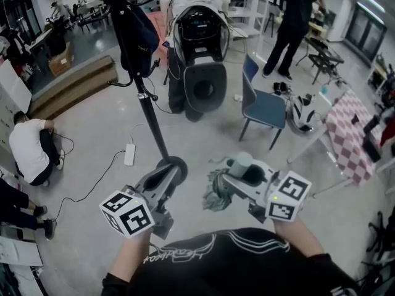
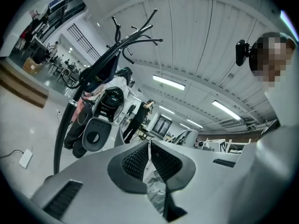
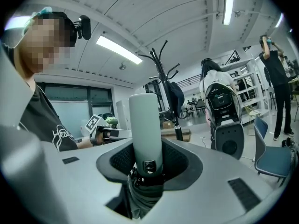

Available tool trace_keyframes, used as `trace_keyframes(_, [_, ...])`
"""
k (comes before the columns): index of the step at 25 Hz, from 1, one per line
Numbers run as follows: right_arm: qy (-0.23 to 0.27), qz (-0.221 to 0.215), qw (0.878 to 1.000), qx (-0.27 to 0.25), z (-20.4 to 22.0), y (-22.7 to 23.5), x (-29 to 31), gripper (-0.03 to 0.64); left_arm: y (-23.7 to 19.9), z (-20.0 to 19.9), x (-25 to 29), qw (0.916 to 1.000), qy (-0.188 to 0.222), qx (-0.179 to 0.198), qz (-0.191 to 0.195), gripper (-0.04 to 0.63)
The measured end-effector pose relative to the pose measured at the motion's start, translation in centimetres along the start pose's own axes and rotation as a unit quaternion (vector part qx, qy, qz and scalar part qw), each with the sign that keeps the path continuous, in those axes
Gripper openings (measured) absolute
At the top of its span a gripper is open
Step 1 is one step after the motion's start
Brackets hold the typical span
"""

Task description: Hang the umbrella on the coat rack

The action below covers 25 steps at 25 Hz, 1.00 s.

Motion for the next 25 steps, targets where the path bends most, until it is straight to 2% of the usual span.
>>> trace_keyframes(9, [-0.007, -0.039, 0.999, -0.013, -1.9, 1.8, 3.8, 0.158, -3.1, -1.0, -0.2, 0.9996, 0.009, -0.011, -0.024, 0.015])
trace_keyframes(18, [-0.013, -0.102, 0.994, -0.034, -3.8, 5.3, 8.1, 0.158, -6.0, -3.3, -0.8, 0.9951, 0.045, -0.018, -0.087, 0.015])
trace_keyframes(25, [-0.019, -0.162, 0.985, -0.048, -6.3, 7.6, 11.2, 0.158, -7.6, -5.1, 0.4, 0.9901, 0.062, -0.025, -0.123, 0.015])
Point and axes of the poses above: the fingertips, and each gripper's own axes: x forward along the fingers, y to its right, z out of its underside, the point moved 6 cm from there along -x, backward along the fingers, and after that the axes turned 11 degrees about -y, right-handed, at the moved point
